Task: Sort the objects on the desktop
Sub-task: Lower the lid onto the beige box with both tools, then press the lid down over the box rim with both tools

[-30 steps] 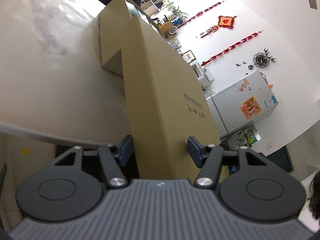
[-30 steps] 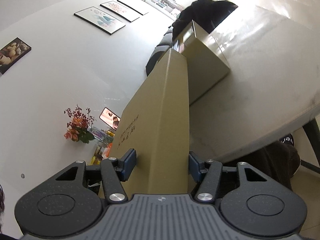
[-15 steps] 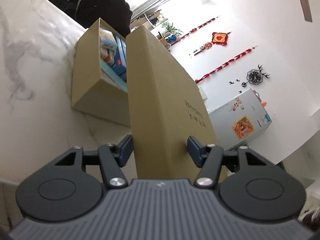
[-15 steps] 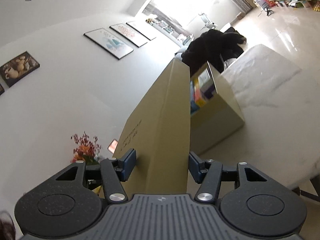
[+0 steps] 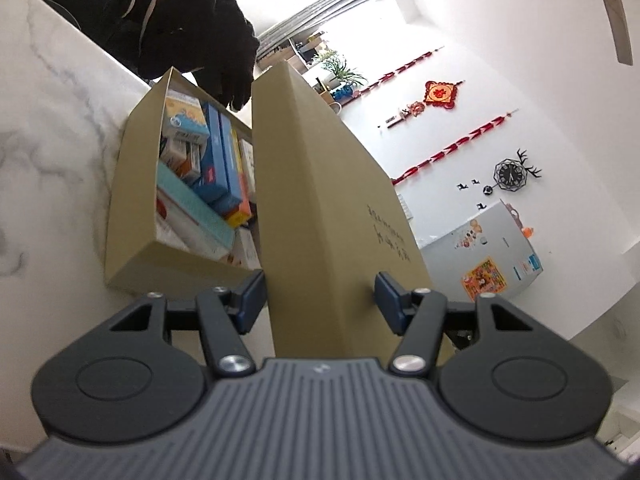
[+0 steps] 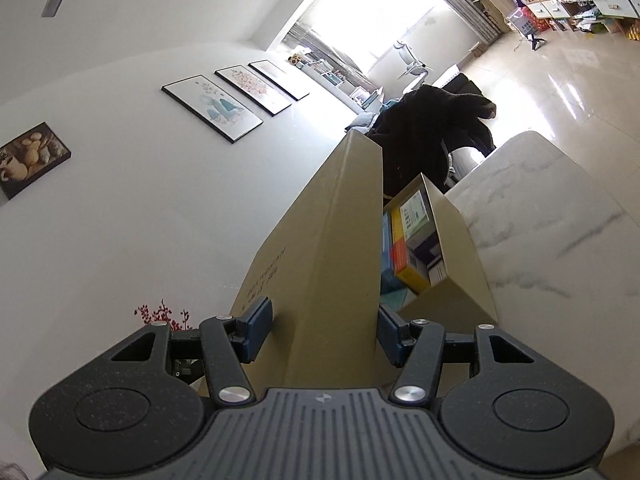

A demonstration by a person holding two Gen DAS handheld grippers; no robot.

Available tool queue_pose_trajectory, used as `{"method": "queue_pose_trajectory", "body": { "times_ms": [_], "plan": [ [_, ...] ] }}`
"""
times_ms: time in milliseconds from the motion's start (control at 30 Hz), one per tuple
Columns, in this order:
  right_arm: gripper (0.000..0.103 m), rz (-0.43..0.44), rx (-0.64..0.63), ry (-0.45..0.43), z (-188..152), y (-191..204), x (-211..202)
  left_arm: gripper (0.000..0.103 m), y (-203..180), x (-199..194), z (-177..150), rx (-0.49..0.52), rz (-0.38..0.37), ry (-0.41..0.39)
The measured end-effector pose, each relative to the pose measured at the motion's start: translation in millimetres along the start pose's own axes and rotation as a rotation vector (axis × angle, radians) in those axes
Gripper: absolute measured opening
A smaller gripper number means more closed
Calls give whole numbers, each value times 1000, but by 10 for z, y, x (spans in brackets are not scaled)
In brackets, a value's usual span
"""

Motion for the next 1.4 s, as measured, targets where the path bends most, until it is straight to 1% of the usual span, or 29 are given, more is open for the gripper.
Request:
{"method": "queue_pose_trajectory", "body": {
  "times_ms": [167, 400, 567, 900, 1133, 1400],
  "plan": [
    [59, -5, 0, 8, 227, -65, 198, 58, -18, 142, 212, -5, 10, -12],
    [59, -1, 3, 28, 432, -228, 552, 58, 104, 279, 453, -19, 42, -33],
    [60, 4, 19, 46, 484, -345, 774, 58, 176, 355, 597, -23, 53, -49],
    [60, -16, 22, 68, 563, -596, 1140, 58, 446, 576, 750, -76, 81, -41],
    [60, -19, 47, 92, 538, -846, 1423, 58, 640, 710, 798, -106, 111, -36],
    [60, -23, 69, 102, 530, -1104, 1609, 58, 754, 838, 833, -118, 133, -29]
  ]
}}
Point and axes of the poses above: each gripper's, at about its wrist camera, not at the fingertips, and x roughly the way its jaws point, y to its left, z to its top, the point moved 10 cm from there along x, roughly the way its jaws point, and after that the axes turned 7 degrees about z, right-handed, at the moved point
